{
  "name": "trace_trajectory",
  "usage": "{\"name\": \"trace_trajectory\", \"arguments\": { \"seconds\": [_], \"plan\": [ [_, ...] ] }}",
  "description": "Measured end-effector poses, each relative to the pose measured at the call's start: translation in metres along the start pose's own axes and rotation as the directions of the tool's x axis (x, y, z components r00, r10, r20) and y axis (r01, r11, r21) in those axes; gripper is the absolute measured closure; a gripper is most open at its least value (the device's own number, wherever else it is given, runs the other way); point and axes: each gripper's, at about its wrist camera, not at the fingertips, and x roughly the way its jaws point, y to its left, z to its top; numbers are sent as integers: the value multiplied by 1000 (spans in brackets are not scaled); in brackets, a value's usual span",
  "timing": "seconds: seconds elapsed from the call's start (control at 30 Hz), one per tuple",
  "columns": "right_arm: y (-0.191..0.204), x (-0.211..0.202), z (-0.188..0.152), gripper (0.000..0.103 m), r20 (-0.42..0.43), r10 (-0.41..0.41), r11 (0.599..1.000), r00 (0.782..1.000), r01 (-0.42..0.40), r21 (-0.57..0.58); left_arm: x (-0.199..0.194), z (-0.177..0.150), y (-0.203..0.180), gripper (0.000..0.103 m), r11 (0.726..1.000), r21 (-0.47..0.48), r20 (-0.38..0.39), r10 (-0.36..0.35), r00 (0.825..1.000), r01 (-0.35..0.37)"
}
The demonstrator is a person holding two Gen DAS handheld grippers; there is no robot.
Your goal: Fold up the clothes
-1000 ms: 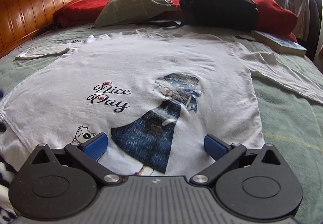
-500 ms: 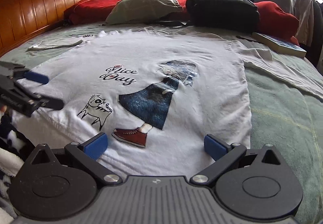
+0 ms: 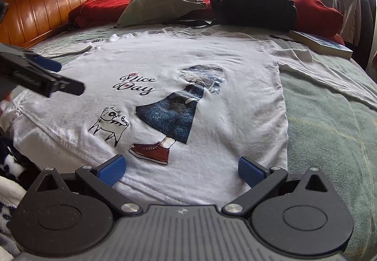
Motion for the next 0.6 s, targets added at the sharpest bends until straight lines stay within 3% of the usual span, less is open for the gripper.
{"name": "trace_trajectory", "arguments": {
  "seconds": [0.13, 0.6],
  "plan": [
    [1, 1, 0, 0, -7, -1, 1000, 1000, 1, -6, 13, -12, 4, 1, 997, -72, -41, -28, 999, 25],
    [2, 1, -2, 0, 4, -7, 1000, 1000, 7, -3, -23, -53, 1, 1, 998, -53, -33, -31, 999, 29]
  ]
}}
